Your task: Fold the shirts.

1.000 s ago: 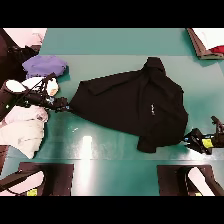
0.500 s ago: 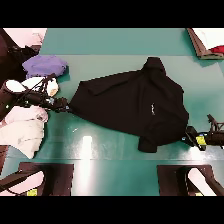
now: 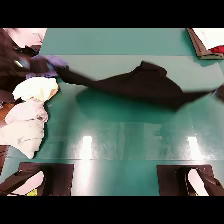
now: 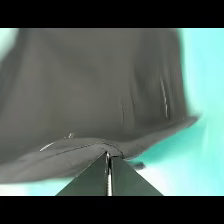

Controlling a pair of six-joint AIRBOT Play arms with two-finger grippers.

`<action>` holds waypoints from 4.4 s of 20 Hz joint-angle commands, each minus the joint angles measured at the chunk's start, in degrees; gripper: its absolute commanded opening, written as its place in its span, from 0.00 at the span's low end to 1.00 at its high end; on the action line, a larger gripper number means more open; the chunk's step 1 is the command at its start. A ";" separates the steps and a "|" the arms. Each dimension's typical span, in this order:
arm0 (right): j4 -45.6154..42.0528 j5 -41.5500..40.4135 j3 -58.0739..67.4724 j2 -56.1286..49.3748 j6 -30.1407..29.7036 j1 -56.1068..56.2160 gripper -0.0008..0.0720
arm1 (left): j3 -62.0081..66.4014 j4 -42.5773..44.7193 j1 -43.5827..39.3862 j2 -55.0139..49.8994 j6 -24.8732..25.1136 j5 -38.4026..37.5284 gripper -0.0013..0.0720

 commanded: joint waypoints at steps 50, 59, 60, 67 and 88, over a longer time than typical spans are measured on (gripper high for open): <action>-18.84 -1.66 20.22 -44.22 7.39 13.07 0.03 | -0.39 0.46 -0.02 -32.09 8.94 5.95 0.05; -18.05 -3.21 6.49 -37.92 7.37 13.05 0.15 | -2.40 4.96 -0.02 -32.09 2.95 -1.05 0.78; -18.10 -1.99 6.91 -37.92 7.37 13.05 0.43 | -2.34 5.05 0.00 -32.06 1.64 -1.68 0.86; -6.84 18.86 11.19 -31.50 -3.45 7.37 0.43 | -9.90 8.33 7.63 -20.90 0.70 -15.37 0.85; -0.76 17.53 0.02 -19.89 -6.86 3.65 0.43 | -52.24 4.20 9.16 0.92 0.59 -2.64 0.34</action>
